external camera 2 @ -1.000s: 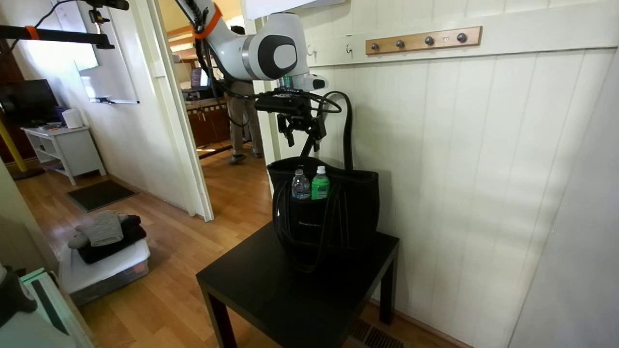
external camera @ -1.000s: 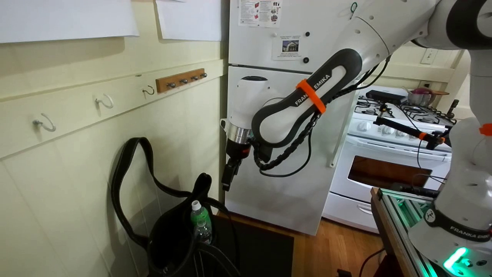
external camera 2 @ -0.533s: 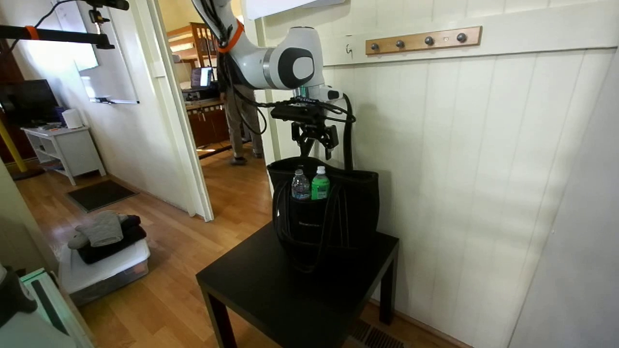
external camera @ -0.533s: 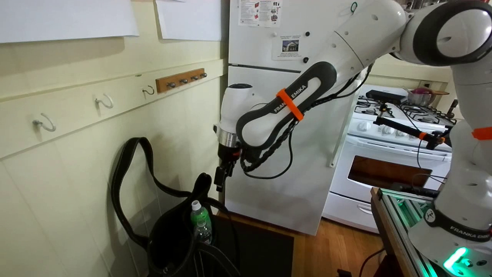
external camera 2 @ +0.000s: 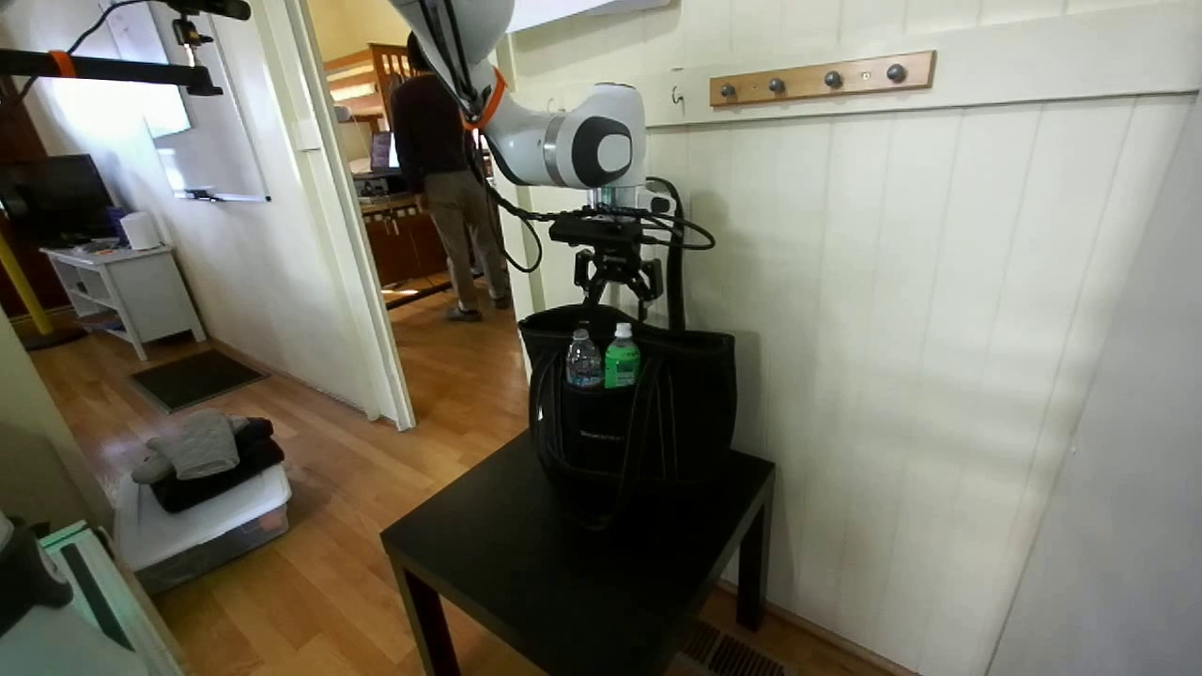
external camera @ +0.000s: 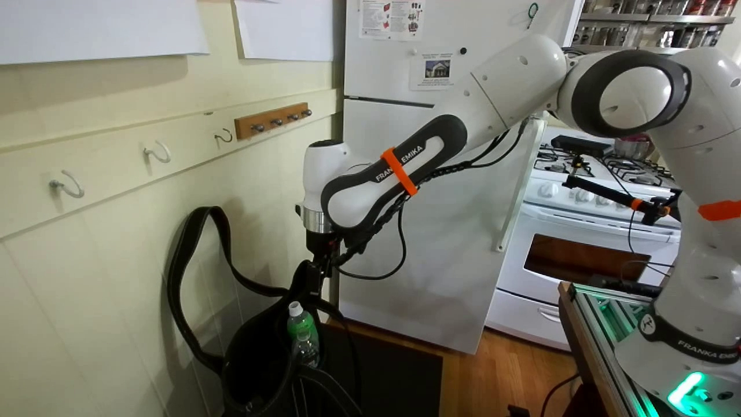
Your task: Move the green bottle to the left
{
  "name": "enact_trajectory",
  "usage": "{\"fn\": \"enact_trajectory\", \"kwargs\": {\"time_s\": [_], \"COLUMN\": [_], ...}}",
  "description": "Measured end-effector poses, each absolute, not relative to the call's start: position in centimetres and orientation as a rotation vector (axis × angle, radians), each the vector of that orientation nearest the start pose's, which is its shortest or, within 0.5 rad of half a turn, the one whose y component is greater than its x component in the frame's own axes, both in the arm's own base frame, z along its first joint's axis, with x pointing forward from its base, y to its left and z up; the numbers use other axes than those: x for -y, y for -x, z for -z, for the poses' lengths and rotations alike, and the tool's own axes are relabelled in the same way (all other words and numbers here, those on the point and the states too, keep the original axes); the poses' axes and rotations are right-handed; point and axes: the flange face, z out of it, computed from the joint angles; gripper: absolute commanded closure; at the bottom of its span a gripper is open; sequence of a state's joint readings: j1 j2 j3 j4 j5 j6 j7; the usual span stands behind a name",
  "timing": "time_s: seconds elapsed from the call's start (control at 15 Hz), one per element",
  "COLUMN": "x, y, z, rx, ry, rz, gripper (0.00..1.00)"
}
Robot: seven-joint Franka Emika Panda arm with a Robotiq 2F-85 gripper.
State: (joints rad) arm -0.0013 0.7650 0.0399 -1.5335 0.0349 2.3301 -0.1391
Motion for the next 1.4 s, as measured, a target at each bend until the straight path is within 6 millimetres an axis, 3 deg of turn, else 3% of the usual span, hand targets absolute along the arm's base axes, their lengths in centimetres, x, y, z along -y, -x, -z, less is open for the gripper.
{"fn": "enact_trajectory", "kwargs": {"time_s": [0.4, 0.73, 0.8, 0.87, 1.0, 1.07, 1.27, 1.33, 1.4], "x": [-4.0, -4.7, -4.8, -5.0, -5.3, -5.5, -5.7, -5.7, -5.7], "y": [-72.8, -73.8, -73.9, -74.0, -74.1, -74.1, -74.2, -74.2, -74.3], "z": [-17.8, -16.7, -16.5, -16.4, -16.1, -15.9, -15.5, -15.4, -15.4], "rx": [0.314, 0.347, 0.354, 0.361, 0.371, 0.377, 0.388, 0.390, 0.391], "ry": [3.071, 3.062, 3.058, 3.052, 3.044, 3.040, 3.036, 3.035, 3.035], "rz": [0.092, 0.219, 0.244, 0.265, 0.298, 0.303, 0.304, 0.304, 0.305], "gripper": [0.00, 0.00, 0.02, 0.25, 0.30, 0.14, 0.00, 0.33, 0.29]}}
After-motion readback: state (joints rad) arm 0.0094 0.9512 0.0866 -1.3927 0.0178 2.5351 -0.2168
